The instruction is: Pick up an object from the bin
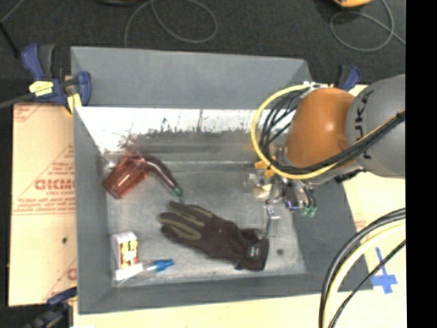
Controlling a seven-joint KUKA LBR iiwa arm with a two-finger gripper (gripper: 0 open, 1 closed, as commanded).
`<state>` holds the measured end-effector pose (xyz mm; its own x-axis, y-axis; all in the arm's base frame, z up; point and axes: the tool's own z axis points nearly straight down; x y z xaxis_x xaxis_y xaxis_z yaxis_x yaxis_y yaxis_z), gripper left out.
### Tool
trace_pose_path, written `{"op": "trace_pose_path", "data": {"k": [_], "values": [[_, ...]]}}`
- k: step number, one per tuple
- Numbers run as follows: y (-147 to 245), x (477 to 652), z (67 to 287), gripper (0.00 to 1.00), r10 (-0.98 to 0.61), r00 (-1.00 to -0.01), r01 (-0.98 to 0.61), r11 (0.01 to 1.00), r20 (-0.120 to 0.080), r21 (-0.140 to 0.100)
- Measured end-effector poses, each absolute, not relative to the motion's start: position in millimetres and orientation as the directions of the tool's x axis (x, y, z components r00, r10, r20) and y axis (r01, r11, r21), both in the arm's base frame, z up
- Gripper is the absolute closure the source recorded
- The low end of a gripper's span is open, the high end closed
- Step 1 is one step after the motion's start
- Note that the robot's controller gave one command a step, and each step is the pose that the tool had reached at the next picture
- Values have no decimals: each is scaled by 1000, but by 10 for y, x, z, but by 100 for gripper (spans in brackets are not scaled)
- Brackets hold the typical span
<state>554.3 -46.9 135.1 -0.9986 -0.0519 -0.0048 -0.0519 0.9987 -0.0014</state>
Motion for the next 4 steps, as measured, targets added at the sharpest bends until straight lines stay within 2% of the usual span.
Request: {"op": "trace_pose_path", "data": {"k": [1, 2, 3, 4], "values": [[-456, 4949, 930, 100, -323, -946, -323, 946, -10, -6], [-456, 4951, 931, 100, -324, -946, -324, 946, -10, -6], [-479, 4989, 1390, 0, -347, -938, -347, 938, -13, -8], [-479, 4987, 1389, 0, -347, -938, -347, 938, -12, -8]]}}
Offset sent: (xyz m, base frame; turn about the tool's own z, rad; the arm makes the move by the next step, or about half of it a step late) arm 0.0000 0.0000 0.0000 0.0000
